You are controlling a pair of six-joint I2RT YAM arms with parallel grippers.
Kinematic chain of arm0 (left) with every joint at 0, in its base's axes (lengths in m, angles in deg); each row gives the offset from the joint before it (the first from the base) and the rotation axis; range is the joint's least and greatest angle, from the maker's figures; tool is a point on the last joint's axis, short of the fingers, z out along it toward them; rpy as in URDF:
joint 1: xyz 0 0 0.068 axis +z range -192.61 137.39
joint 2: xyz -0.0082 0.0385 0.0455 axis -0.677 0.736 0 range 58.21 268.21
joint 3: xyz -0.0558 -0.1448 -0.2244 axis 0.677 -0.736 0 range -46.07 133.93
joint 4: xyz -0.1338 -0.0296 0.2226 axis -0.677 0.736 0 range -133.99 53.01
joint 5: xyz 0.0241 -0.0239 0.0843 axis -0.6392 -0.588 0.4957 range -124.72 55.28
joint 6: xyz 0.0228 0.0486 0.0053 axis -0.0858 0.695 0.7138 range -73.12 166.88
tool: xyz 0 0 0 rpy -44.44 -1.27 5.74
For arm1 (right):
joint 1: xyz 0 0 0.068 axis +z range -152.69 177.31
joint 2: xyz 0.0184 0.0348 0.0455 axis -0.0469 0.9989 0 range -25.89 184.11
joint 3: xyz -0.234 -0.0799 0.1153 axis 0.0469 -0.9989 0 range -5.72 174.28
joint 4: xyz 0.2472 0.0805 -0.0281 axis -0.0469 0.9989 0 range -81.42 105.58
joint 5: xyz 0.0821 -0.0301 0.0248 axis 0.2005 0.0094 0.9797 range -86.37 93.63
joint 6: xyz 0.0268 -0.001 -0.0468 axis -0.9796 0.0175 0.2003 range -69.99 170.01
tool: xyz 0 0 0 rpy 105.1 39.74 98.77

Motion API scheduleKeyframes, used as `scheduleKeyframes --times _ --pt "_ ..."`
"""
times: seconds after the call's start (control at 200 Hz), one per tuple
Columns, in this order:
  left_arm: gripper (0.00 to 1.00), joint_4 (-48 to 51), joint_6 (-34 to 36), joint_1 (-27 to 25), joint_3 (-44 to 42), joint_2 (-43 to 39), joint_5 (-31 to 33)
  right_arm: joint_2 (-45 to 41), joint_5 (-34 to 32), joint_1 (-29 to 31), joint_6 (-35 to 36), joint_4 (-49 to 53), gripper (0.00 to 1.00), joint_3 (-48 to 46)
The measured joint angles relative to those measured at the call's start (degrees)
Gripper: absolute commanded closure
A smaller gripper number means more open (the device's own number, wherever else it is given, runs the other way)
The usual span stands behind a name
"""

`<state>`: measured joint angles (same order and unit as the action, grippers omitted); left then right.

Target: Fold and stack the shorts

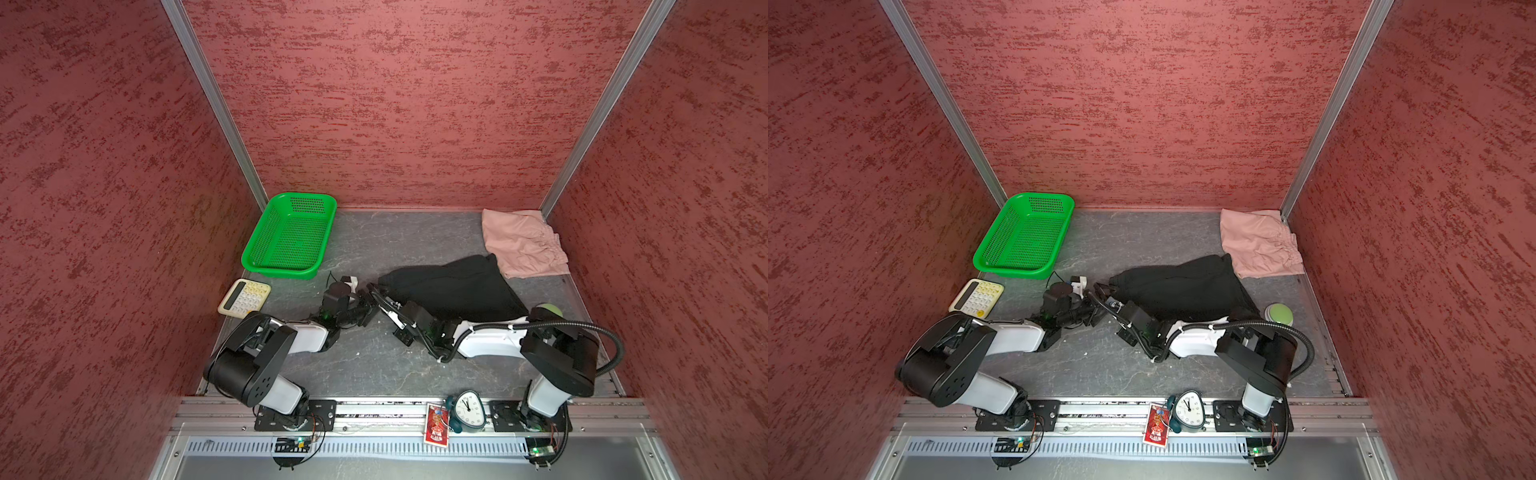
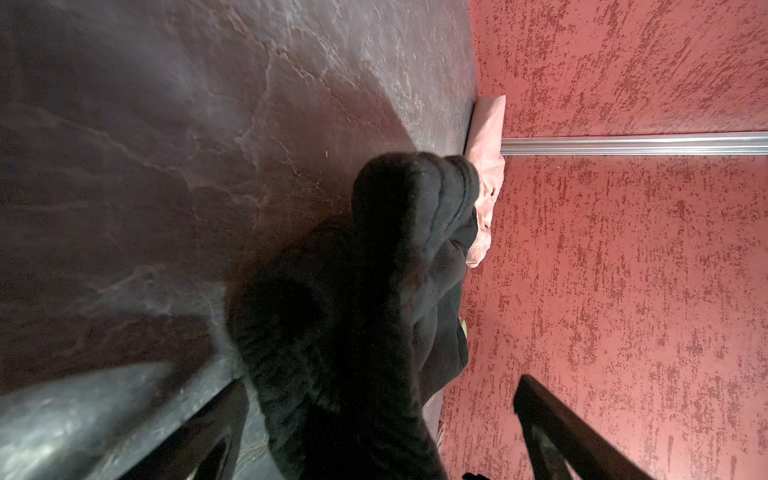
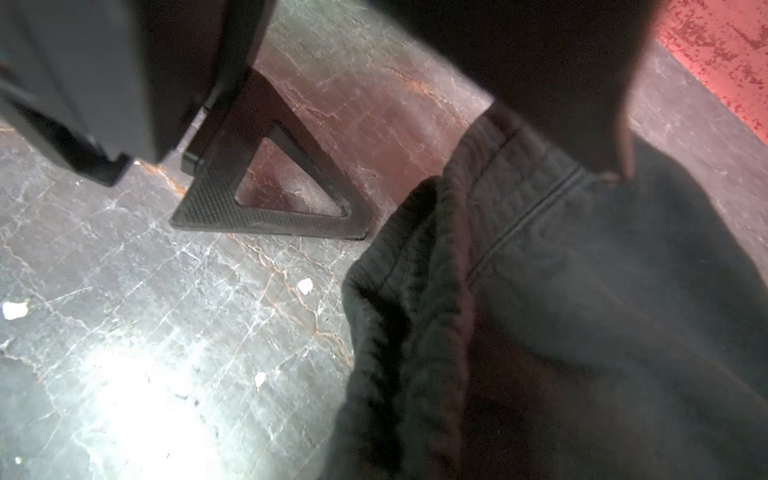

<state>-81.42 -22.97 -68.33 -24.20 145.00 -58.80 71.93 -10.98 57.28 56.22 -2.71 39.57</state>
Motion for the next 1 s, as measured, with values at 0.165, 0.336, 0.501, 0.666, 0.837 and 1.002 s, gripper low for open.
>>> scheduleKeyframes --times 0.165,0.336,0.501,0.666,0.837,1.002 --pt "0.01 3.13 -1.29 -0.35 0.81 0.35 0.13 0.00 0.02 0.00 0.04 0.13 1.00 -0.15" --pt "0.01 10.58 -1.22 -0.68 3.41 0.09 -0.04 -0.02 -0.04 -0.07 -0.20 0.48 1.00 -0.15" --pt "0.01 14.10 -0.76 -0.72 4.50 -0.31 -0.09 -0.02 0.02 -0.07 -0.72 0.72 1.00 -0.15" --pt "0.01 11.96 -1.03 -0.83 4.50 0.92 -0.24 -0.02 0.31 -0.13 -1.38 0.70 1.00 -0.15" --pt "0.04 6.25 -0.81 -4.96 4.66 4.39 -1.92 -0.28 1.92 -0.04 -1.31 -2.10 1.00 1.01" --pt "0.28 1.84 -1.75 -5.99 4.59 6.84 -3.91 -0.02 3.10 0.11 -1.36 -1.42 1.00 1.40"
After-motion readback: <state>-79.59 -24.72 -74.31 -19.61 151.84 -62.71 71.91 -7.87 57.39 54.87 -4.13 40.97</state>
